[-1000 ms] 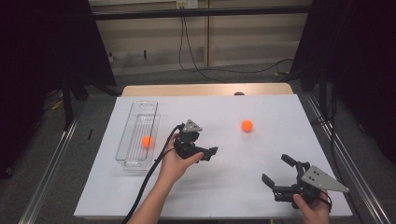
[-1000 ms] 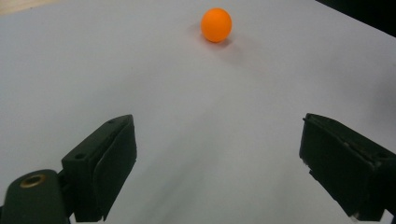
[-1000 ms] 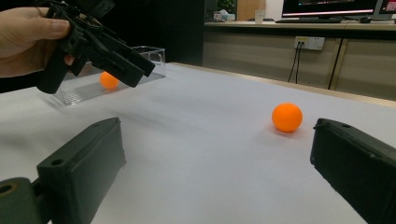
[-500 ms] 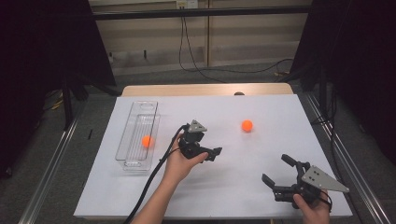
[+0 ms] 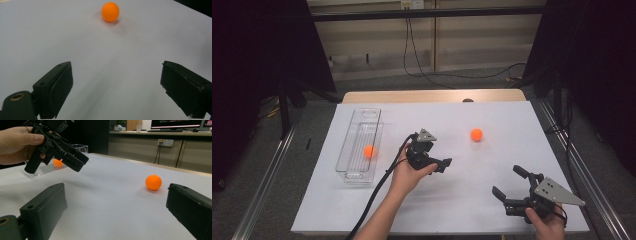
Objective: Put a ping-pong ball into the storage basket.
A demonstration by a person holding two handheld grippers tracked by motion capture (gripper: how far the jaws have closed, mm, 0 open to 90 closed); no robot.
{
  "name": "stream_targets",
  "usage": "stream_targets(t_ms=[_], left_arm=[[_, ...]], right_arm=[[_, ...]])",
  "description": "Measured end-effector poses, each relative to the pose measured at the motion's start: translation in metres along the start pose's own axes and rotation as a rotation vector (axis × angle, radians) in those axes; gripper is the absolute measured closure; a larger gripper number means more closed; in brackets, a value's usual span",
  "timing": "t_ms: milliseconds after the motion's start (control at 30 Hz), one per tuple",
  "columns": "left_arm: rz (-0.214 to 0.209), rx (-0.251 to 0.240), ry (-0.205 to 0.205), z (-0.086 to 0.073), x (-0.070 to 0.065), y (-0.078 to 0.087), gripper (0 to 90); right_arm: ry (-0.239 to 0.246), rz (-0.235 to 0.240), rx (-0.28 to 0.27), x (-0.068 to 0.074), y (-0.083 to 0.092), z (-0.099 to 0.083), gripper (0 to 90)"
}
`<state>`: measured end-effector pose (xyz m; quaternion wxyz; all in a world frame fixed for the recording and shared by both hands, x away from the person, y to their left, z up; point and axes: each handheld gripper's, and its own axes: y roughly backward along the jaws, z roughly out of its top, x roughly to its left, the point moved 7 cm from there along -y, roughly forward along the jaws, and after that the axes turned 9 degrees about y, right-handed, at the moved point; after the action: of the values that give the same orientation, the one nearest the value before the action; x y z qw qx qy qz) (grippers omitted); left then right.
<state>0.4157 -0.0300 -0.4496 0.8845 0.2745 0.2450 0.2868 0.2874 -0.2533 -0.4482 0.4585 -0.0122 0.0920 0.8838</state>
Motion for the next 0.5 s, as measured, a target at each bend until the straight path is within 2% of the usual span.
stream_targets(t_ms=[500], left_arm=[[-0.006, -0.002, 0.004, 0.0009, -0.0033, -0.0101, 11.0]], right_arm=[[-0.002, -0.001, -0.001, -0.0002, 0.0004, 0.0000, 2.3]])
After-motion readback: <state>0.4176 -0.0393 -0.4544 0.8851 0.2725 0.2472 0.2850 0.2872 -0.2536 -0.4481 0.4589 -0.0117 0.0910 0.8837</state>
